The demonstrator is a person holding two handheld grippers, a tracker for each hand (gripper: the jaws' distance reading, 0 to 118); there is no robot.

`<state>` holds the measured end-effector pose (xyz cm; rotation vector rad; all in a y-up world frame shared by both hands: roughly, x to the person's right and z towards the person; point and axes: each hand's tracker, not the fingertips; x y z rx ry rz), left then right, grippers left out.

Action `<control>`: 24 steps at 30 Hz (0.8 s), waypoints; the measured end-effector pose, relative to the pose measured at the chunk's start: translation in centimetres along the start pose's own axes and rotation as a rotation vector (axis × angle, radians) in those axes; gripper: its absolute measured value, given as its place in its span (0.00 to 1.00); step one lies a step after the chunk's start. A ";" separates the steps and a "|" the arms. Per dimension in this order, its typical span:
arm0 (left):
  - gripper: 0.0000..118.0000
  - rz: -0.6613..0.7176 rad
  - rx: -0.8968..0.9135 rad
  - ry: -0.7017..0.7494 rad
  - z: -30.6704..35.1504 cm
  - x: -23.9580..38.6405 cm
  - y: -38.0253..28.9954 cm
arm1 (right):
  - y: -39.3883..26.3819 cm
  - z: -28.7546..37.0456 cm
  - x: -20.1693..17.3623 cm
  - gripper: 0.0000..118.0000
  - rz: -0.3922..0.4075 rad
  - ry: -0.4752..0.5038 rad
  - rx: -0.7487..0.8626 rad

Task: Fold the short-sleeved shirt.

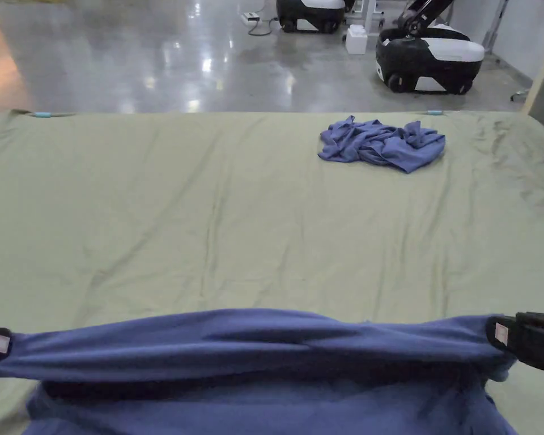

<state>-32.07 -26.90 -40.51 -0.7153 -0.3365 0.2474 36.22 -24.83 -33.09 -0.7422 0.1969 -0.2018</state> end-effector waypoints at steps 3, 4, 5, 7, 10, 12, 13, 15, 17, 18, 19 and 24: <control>0.00 0.071 -0.035 -0.017 1.5 -1.7 -4.6 | -4.9 0.5 1.5 0.04 -0.067 -0.022 -0.090; 0.00 0.073 -0.041 -0.009 1.6 -2.0 -5.6 | -6.3 0.3 2.0 0.04 -0.088 -0.032 -0.113; 0.00 0.089 -0.046 -0.021 1.7 -2.1 -6.9 | -7.6 0.2 2.5 0.04 -0.123 -0.022 -0.130; 0.00 0.076 -0.055 -0.033 1.7 -1.8 -8.7 | -9.8 -0.5 2.6 0.04 -0.133 -0.034 -0.154; 0.00 0.077 -0.082 -0.026 0.5 -1.7 -9.7 | -11.3 -1.9 3.1 0.04 -0.129 -0.051 -0.166; 0.00 0.087 -0.089 0.009 0.0 -1.8 -10.0 | -11.7 -2.2 3.0 0.04 -0.124 -0.059 -0.156; 0.09 0.104 -0.097 0.010 -0.3 -2.0 -9.9 | -11.6 -2.5 2.9 0.04 -0.099 -0.082 -0.162; 0.60 0.150 -0.085 0.023 0.2 -1.9 -9.4 | -11.1 -1.9 1.8 0.29 -0.037 -0.207 -0.170; 0.69 0.067 0.093 0.074 3.1 0.6 -7.8 | -9.8 0.2 -0.4 0.71 0.035 -0.305 -0.065; 0.69 -0.007 0.153 0.122 4.7 2.9 -6.5 | -8.8 2.1 -2.7 0.72 0.057 -0.326 0.060; 0.69 -0.092 0.224 0.126 6.0 5.1 -5.6 | -7.9 3.5 -5.0 0.74 0.098 -0.339 0.152; 0.68 -0.392 0.621 0.179 10.9 16.2 -4.3 | -5.7 8.6 -16.3 0.79 0.315 -0.335 0.688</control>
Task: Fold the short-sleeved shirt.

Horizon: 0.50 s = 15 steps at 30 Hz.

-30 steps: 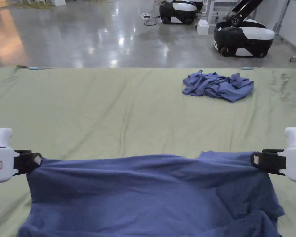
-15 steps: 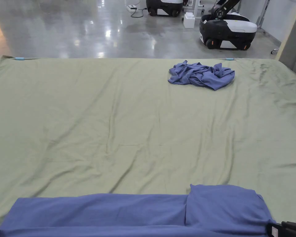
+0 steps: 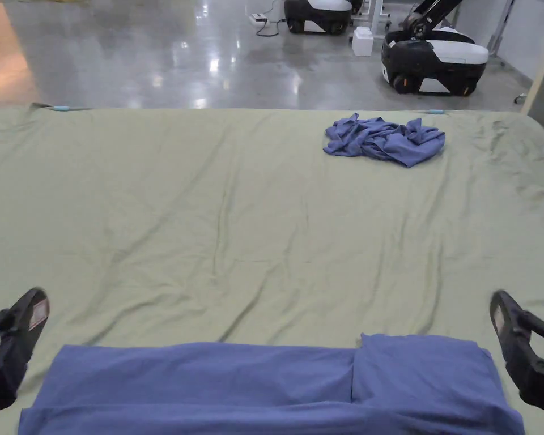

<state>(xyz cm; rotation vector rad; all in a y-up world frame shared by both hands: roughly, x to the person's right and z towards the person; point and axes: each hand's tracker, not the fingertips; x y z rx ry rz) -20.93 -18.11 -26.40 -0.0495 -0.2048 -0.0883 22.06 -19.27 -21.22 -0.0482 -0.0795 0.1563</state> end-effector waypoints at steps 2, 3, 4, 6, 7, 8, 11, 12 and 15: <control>0.18 -0.013 0.043 0.009 0.3 2.2 1.6 | 1.5 0.5 -2.5 0.16 0.031 -0.010 0.036; 0.00 -0.018 0.088 0.017 0.6 2.7 1.7 | 1.7 0.1 -3.0 0.02 0.028 0.009 0.042; 0.00 -0.024 0.152 0.136 1.6 3.0 1.9 | 1.7 0.4 -3.7 0.02 -0.021 0.024 0.053; 0.00 0.059 0.053 -0.058 1.2 2.2 3.6 | 1.8 -0.3 -3.9 0.02 -0.080 0.095 -0.018; 0.00 0.055 0.056 -0.009 1.2 2.2 3.8 | 1.6 -0.5 -4.1 0.02 -0.096 0.087 -0.026; 0.00 0.022 0.105 0.051 1.3 2.1 2.4 | 1.2 -0.4 -4.2 0.02 -0.101 0.089 -0.009; 0.01 0.142 -0.066 -0.036 -0.1 -1.2 2.4 | 0.6 -0.5 -4.1 0.02 -0.118 0.119 -0.042; 0.25 0.224 -0.129 -0.049 -1.2 -2.0 0.4 | 0.4 -0.4 -4.1 0.02 -0.118 0.133 -0.054; 0.82 0.497 -0.426 -0.222 -5.9 -8.6 -3.9 | 0.0 -0.1 -4.3 0.02 -0.116 0.174 -0.080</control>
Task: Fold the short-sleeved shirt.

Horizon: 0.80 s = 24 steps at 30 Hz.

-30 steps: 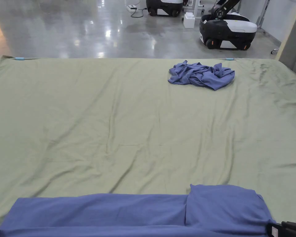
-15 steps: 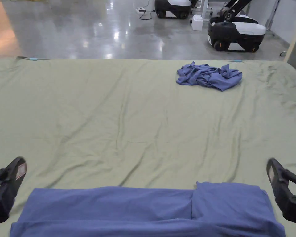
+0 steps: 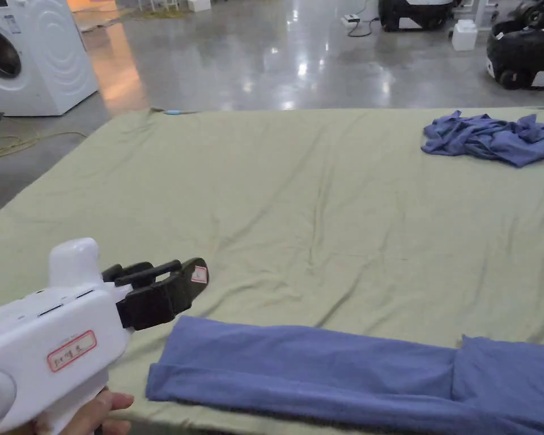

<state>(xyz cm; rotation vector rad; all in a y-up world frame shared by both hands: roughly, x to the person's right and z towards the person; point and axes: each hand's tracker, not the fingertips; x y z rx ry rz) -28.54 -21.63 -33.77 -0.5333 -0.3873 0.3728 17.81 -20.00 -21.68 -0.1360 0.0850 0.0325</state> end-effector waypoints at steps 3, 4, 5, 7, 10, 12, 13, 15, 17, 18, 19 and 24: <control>0.82 0.319 -0.312 0.044 -5.0 -8.9 -1.4 | -0.5 0.0 -0.2 0.02 0.004 0.028 -0.031; 0.82 0.353 -0.366 0.022 -6.2 -11.3 -2.1 | -0.5 0.0 -0.5 0.02 0.003 0.036 -0.034; 0.82 0.356 -0.356 0.128 -7.2 -11.7 -3.6 | -0.6 0.0 -0.7 0.02 0.002 0.035 -0.036; 0.82 0.306 -0.484 0.178 -9.1 -13.6 -4.4 | -0.8 0.2 -0.9 0.02 -0.002 0.051 -0.048; 0.82 0.410 -0.499 0.131 -10.6 -15.7 -6.3 | -1.0 0.2 -1.0 0.02 -0.001 0.058 -0.063; 0.82 0.369 -0.470 0.172 -11.1 -14.7 -6.0 | -1.3 0.1 -0.9 0.02 -0.003 0.062 -0.076; 0.82 0.348 -0.479 0.171 -10.8 -14.1 -6.1 | -1.4 0.1 -0.9 0.02 -0.005 0.066 -0.080; 0.81 0.320 -0.488 0.182 -11.1 -12.7 -6.0 | -1.5 0.0 -0.9 0.02 -0.005 0.069 -0.092; 0.72 0.265 -0.561 0.138 -11.4 -11.6 -6.0 | -1.7 0.0 -1.0 0.02 -0.005 0.072 -0.102; 0.68 0.224 -0.566 0.166 -11.7 -10.5 -6.2 | -1.8 0.0 -1.0 0.02 -0.001 0.072 -0.105; 0.63 0.197 -0.570 0.167 -12.2 -9.9 -6.3 | -1.9 0.0 -1.0 0.02 0.001 0.073 -0.107; 0.04 0.279 -0.491 0.160 -12.1 -9.4 -6.0 | -1.6 0.3 -0.9 0.02 -0.006 0.082 -0.120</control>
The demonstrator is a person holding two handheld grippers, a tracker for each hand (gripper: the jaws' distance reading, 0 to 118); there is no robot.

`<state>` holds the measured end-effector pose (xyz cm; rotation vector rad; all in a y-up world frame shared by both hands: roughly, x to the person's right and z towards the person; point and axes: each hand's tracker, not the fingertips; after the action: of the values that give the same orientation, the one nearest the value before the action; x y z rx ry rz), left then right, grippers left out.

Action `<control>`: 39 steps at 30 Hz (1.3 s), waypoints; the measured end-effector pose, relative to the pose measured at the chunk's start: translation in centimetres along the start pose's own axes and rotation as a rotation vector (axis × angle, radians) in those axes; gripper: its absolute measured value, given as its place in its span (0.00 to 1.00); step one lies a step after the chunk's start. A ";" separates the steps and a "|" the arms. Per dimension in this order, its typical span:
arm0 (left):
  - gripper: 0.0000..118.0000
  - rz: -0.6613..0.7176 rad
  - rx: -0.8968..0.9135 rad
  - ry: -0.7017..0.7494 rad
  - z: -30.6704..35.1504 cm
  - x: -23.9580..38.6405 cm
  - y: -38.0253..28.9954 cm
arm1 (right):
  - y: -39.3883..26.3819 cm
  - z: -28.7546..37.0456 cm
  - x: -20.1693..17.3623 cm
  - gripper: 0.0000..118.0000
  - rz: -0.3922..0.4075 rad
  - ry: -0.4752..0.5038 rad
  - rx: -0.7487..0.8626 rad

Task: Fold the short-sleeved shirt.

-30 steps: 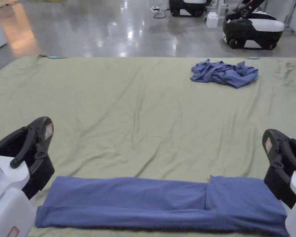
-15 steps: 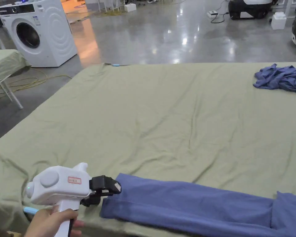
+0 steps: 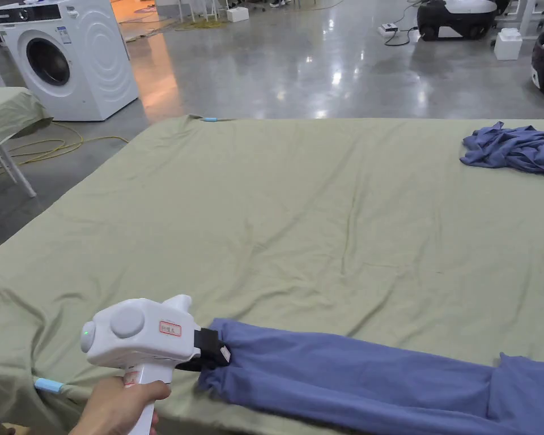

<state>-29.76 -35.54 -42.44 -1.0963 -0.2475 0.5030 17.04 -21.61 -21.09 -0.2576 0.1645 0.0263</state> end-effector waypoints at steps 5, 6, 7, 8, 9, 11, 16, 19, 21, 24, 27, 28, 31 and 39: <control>0.04 -0.192 0.054 -0.007 2.6 6.0 -0.8 | 0.4 0.7 0.8 0.02 0.001 -0.016 0.001; 0.04 -0.233 0.050 -0.056 2.8 8.2 -1.2 | 0.4 0.8 0.8 0.02 0.001 -0.020 0.001; 0.04 -0.282 0.037 -0.085 2.7 10.3 -1.4 | 0.5 0.8 0.9 0.02 0.002 -0.024 -0.001; 0.04 -0.332 0.030 -0.081 2.3 12.6 -1.9 | 0.5 0.8 1.1 0.02 0.002 -0.029 -0.001; 0.04 -0.388 0.031 -0.086 1.9 14.6 -2.4 | 0.5 0.9 1.2 0.02 0.002 -0.033 0.000; 0.04 -0.461 -0.033 -0.126 -0.5 17.8 -3.5 | 0.5 1.1 1.2 0.02 -0.001 -0.035 -0.001; 0.04 -0.464 -0.117 -0.152 -6.5 21.0 -6.4 | 0.3 1.7 1.6 0.02 0.003 -0.054 -0.006; 0.06 -0.472 -0.109 -0.118 -8.5 21.5 -7.1 | 0.1 1.9 2.1 0.02 -0.003 -0.065 -0.015; 0.40 -0.438 -0.145 -0.111 -9.6 21.1 -6.8 | 0.0 1.8 2.4 0.02 -0.023 -0.063 -0.021; 0.69 -0.356 -0.088 -0.149 -8.2 20.0 -6.6 | 0.1 1.9 2.5 0.02 -0.029 -0.066 -0.018; 0.69 -0.423 0.065 -0.156 -3.4 19.4 -5.9 | 0.3 2.4 2.7 0.02 -0.020 -0.074 -0.012; 0.69 -0.445 0.143 -0.135 -1.9 19.2 -5.7 | 0.4 2.4 2.8 0.02 -0.023 -0.076 -0.010; 0.00 -0.455 0.326 0.014 -0.2 19.0 -5.9 | 0.4 2.3 3.0 0.02 -0.036 -0.078 -0.007; 0.00 -0.617 0.225 0.103 -9.9 22.4 -11.0 | 0.5 2.4 2.8 0.02 -0.046 -0.072 -0.008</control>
<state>-3.31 -35.97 -38.15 -0.7703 -0.4087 -0.0771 20.21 -20.49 -19.37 -0.2683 0.0870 -0.0096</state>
